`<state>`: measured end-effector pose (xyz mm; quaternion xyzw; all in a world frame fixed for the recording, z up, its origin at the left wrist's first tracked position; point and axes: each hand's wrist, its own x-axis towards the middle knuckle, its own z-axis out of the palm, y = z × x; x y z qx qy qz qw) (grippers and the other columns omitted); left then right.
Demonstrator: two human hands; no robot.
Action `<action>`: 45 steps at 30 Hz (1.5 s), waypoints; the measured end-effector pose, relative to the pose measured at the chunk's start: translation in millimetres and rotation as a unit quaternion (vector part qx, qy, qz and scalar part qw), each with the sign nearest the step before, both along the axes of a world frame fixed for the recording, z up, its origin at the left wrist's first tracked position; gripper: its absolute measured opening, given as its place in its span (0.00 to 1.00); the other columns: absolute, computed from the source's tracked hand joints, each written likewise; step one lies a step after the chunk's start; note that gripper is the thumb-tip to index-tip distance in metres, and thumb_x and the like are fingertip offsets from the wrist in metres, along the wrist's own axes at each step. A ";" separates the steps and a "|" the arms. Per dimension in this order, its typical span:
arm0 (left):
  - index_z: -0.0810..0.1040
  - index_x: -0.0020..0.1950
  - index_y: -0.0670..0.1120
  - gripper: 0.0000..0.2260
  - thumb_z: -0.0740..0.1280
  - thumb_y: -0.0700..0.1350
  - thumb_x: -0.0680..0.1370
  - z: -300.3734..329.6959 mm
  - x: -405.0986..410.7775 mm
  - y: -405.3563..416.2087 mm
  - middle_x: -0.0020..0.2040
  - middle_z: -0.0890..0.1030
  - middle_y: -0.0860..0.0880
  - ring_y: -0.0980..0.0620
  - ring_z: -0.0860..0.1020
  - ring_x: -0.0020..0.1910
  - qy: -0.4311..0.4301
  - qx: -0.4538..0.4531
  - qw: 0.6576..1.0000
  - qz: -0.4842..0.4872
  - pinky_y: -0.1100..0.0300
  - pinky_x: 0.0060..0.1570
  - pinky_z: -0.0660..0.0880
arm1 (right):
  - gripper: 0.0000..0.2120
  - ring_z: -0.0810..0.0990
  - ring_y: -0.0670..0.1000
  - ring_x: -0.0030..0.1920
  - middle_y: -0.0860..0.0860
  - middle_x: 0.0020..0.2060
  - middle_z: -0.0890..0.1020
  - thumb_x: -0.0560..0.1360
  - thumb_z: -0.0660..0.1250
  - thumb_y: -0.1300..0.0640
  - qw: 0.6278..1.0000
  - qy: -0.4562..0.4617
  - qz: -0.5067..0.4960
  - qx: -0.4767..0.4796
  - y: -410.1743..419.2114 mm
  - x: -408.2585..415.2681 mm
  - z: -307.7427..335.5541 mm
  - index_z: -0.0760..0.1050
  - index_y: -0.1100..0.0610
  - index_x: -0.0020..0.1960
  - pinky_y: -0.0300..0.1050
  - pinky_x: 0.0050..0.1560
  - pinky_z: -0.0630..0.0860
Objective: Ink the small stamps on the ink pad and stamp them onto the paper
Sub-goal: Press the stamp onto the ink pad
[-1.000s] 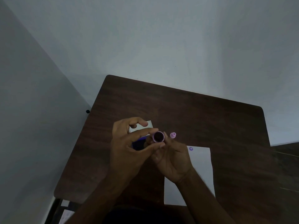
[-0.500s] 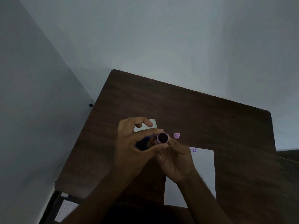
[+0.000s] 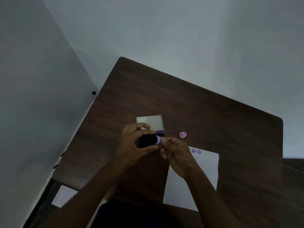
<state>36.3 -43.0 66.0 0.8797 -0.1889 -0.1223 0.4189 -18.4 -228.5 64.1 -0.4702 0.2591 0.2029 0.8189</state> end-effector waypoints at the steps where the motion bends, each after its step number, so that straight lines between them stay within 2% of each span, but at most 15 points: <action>1: 0.78 0.60 0.53 0.24 0.74 0.58 0.66 -10.2 0.1 4.1 0.61 0.75 0.55 0.63 0.66 0.59 0.011 0.017 1.000 0.006 0.75 0.57 0.57 | 0.11 0.78 0.49 0.33 0.57 0.39 0.83 0.70 0.71 0.53 0.997 0.001 0.011 -0.082 -1.5 2.3 -4.0 0.81 0.58 0.48 0.40 0.33 0.76; 3: 0.77 0.61 0.54 0.26 0.75 0.58 0.65 -31.2 -0.5 11.8 0.63 0.75 0.55 0.59 0.67 0.62 0.023 0.054 0.998 0.020 0.65 0.61 0.62 | 0.08 0.78 0.49 0.31 0.56 0.36 0.84 0.69 0.73 0.53 0.969 0.007 0.032 -0.246 -1.8 8.1 -12.7 0.80 0.56 0.45 0.40 0.30 0.76; 5: 0.75 0.64 0.55 0.29 0.74 0.61 0.65 -49.5 -1.3 14.7 0.66 0.74 0.54 0.56 0.67 0.66 0.022 0.113 0.993 0.012 0.56 0.65 0.63 | 0.06 0.80 0.46 0.31 0.52 0.34 0.83 0.70 0.73 0.52 0.917 0.001 0.072 -0.391 3.3 15.0 -20.4 0.78 0.53 0.42 0.38 0.31 0.76; 8: 0.67 0.71 0.53 0.41 0.73 0.66 0.62 -71.5 -0.6 12.0 0.71 0.69 0.51 0.50 0.66 0.69 0.039 0.172 0.984 -0.007 0.50 0.68 0.61 | 0.08 0.79 0.43 0.36 0.45 0.36 0.80 0.72 0.70 0.48 0.843 -0.028 0.159 -0.513 17.6 23.1 -33.5 0.74 0.50 0.40 0.38 0.38 0.76; 10: 0.63 0.73 0.52 0.45 0.72 0.67 0.61 -84.5 -2.1 10.3 0.72 0.67 0.49 0.49 0.66 0.69 0.040 0.175 0.984 -0.010 0.51 0.68 0.59 | 0.07 0.78 0.43 0.40 0.45 0.39 0.79 0.74 0.68 0.49 0.820 -0.005 0.229 -0.525 27.1 28.7 -43.5 0.74 0.51 0.44 0.42 0.46 0.77; 15: 0.63 0.72 0.51 0.42 0.71 0.65 0.62 -108.3 -2.2 4.8 0.71 0.68 0.49 0.49 0.67 0.69 0.027 0.195 0.980 -0.009 0.52 0.68 0.57 | 0.14 0.77 0.53 0.52 0.56 0.53 0.79 0.75 0.67 0.52 0.775 0.105 0.348 -0.516 43.6 47.7 -61.0 0.72 0.58 0.56 0.47 0.57 0.73; 18: 0.61 0.74 0.50 0.41 0.72 0.61 0.66 -118.0 -2.1 4.3 0.74 0.64 0.48 0.49 0.62 0.72 0.063 0.213 0.975 -0.025 0.54 0.69 0.51 | 0.17 0.76 0.57 0.58 0.58 0.59 0.77 0.75 0.66 0.54 0.765 0.100 0.365 -0.521 49.7 50.9 -64.9 0.70 0.59 0.61 0.53 0.63 0.72; 23: 0.69 0.69 0.49 0.37 0.73 0.61 0.64 -122.8 -5.2 8.9 0.69 0.72 0.47 0.48 0.70 0.67 0.000 0.197 0.980 -0.011 0.54 0.67 0.56 | 0.23 0.71 0.59 0.65 0.59 0.66 0.72 0.76 0.64 0.54 0.740 0.100 0.400 -0.532 55.0 51.9 -69.0 0.64 0.58 0.68 0.54 0.67 0.67; 29: 0.71 0.67 0.48 0.37 0.75 0.60 0.62 -123.8 -3.6 9.4 0.65 0.76 0.46 0.46 0.74 0.64 -0.007 0.203 0.979 -0.008 0.53 0.64 0.59 | 0.22 0.74 0.58 0.61 0.59 0.62 0.74 0.75 0.67 0.54 0.712 0.069 0.421 -0.557 59.3 53.3 -70.6 0.65 0.58 0.66 0.53 0.63 0.71; 35: 0.71 0.65 0.50 0.35 0.74 0.62 0.62 -123.1 -0.7 12.6 0.63 0.77 0.48 0.47 0.75 0.62 -0.004 0.205 0.979 -0.005 0.54 0.62 0.60 | 0.25 0.73 0.59 0.63 0.59 0.64 0.73 0.76 0.65 0.54 0.710 0.056 0.425 -0.559 62.7 50.2 -70.6 0.61 0.57 0.69 0.55 0.63 0.71; 38: 0.72 0.65 0.49 0.34 0.75 0.58 0.63 -122.3 -0.1 12.4 0.63 0.77 0.47 0.46 0.74 0.62 -0.015 0.190 0.982 -0.004 0.51 0.63 0.63 | 0.27 0.72 0.59 0.64 0.59 0.66 0.72 0.75 0.66 0.54 0.703 0.057 0.434 -0.560 65.6 51.4 -69.8 0.60 0.56 0.71 0.55 0.64 0.70; 45: 0.70 0.69 0.48 0.34 0.74 0.57 0.67 -116.8 0.2 13.7 0.68 0.73 0.46 0.46 0.69 0.68 0.009 0.174 0.985 -0.009 0.50 0.68 0.58 | 0.27 0.72 0.59 0.64 0.59 0.66 0.72 0.75 0.67 0.56 0.700 0.051 0.436 -0.563 68.1 54.2 -68.2 0.61 0.58 0.70 0.54 0.64 0.69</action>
